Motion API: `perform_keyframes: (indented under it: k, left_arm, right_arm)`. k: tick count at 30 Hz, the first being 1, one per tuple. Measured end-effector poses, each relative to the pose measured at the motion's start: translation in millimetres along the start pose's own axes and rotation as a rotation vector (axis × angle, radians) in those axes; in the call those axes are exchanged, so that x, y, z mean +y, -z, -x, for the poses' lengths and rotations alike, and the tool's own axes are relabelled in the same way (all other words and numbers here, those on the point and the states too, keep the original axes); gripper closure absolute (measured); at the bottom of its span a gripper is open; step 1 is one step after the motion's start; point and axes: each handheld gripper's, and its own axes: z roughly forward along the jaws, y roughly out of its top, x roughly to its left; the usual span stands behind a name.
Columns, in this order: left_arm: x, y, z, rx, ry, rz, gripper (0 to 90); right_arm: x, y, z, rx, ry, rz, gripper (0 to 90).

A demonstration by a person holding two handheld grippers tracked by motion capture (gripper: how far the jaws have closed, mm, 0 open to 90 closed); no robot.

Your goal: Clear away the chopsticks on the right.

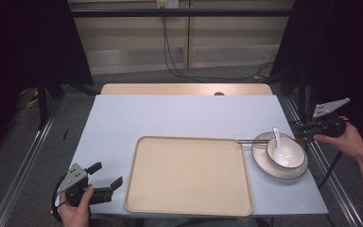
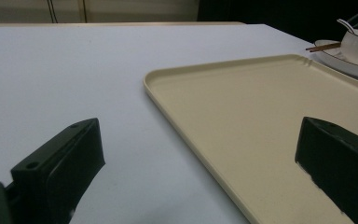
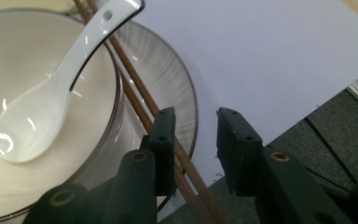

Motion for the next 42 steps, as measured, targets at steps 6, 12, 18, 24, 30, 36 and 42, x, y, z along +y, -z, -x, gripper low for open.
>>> perform_keyframes:
  k: [6, 12, 18, 24, 30, 36, 42]
  left_arm:
    - [-0.1, 0.0, 0.2, 0.003, -0.002, -0.001, 1.0]
    - [-0.3, 0.1, -0.5, 0.004, 0.0, -0.003, 1.0]
    - [-0.2, -0.6, -0.9, 0.003, -0.001, -0.007, 1.0]
    - [-0.4, -0.3, -1.1, 0.005, 0.0, -0.007, 1.0]
    - [-0.6, 0.0, -1.8, 0.005, -0.001, -0.007, 1.0]
    - [-0.6, -0.3, -1.5, 0.007, 0.002, -0.008, 1.0]
    - [-0.6, -0.2, -1.6, 0.009, 0.002, -0.009, 1.0]
  right_arm:
    - [5.2, -11.2, -4.4, 0.028, 0.047, -0.034, 71.9]
    - [4.7, -16.4, -4.3, 0.044, 0.049, -0.06, 72.7]
    - [4.6, -22.1, -3.9, 0.066, 0.053, -0.06, 74.7]
    - [6.8, -27.2, -2.8, 0.077, 0.07, -0.08, 75.7]
    - [7.1, -33.7, -2.4, 0.075, 0.083, -0.077, 77.8]
    - [7.8, -37.9, -1.6, 0.08, 0.118, -0.069, 83.1]
    - [8.2, -38.1, -1.7, 0.076, 0.134, -0.073, 85.3]
